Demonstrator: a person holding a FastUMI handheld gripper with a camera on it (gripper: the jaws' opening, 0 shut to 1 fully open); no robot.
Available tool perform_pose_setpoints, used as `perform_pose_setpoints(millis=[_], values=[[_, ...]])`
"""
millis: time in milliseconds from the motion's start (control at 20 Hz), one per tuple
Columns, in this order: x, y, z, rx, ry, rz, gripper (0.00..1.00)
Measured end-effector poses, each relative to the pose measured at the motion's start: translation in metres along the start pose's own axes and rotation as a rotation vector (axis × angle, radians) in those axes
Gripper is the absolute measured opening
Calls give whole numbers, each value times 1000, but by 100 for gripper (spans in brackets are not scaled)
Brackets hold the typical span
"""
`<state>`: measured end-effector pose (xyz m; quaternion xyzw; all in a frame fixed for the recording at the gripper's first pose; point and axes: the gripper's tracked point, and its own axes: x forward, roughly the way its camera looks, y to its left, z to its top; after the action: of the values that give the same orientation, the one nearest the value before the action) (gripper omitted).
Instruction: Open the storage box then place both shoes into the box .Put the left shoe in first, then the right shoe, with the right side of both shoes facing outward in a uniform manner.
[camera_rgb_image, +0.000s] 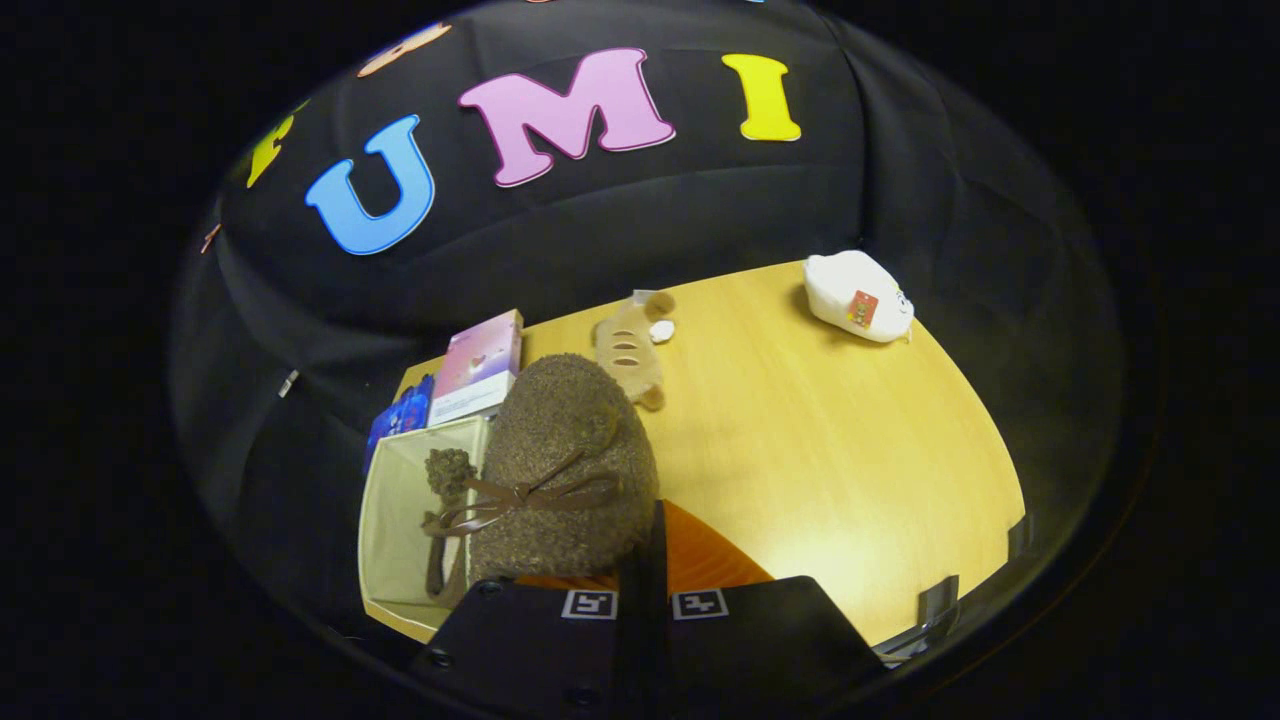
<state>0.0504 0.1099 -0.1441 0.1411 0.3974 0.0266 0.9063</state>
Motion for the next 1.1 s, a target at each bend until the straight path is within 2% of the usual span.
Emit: perform_pose_setpoints(millis=[250,400,850,1100], values=[[0,85,-5,-55,14,81,5],[10,120,-17,-62,45,106,5],[44,141,-46,-100,110,33,7],[61,149,-58,-89,141,30,9]])
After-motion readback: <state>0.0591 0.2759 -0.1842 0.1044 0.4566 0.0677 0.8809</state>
